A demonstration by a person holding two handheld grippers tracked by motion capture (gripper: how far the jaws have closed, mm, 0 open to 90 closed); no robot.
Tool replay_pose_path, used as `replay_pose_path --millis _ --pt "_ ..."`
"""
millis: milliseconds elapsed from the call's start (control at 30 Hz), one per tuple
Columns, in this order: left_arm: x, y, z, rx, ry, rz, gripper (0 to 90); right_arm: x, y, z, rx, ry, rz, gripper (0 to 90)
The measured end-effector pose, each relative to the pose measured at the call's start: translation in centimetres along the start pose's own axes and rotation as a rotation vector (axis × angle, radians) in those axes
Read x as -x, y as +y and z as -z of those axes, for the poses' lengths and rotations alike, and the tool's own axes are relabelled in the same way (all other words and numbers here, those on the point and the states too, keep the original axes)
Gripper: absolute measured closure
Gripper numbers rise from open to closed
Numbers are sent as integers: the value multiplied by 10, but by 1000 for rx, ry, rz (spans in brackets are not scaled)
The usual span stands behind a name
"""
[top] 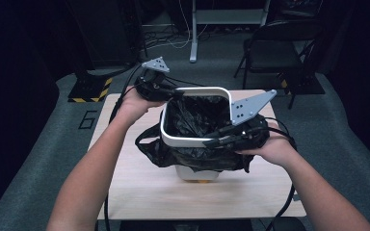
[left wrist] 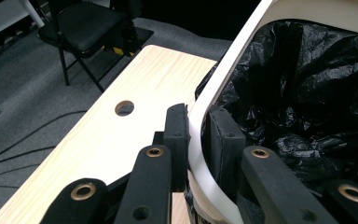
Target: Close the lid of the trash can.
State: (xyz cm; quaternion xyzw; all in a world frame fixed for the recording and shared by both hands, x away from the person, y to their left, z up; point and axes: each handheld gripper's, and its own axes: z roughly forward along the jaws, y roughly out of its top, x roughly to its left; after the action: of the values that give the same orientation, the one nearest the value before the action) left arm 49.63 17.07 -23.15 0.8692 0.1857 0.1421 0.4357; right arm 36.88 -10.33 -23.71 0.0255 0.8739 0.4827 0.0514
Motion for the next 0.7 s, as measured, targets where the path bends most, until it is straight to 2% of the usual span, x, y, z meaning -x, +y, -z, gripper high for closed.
replay_pose_path --millis 200,267,367,533,700 --pt "3 1 2 0 22 -24 786 -2 -2 7 1 -39 7 753" --pt "5 3 4 3 33 -43 786 -2 -3 7 -3 -35 7 768" --pt "8 5 7 14 37 -46 787 -4 -3 6 -5 -22 13 785" --pt "11 9 11 -4 45 -56 787 -7 -4 6 12 -21 11 783" --pt "11 11 6 -36 46 -57 788 -6 -12 6 36 -12 -14 782"
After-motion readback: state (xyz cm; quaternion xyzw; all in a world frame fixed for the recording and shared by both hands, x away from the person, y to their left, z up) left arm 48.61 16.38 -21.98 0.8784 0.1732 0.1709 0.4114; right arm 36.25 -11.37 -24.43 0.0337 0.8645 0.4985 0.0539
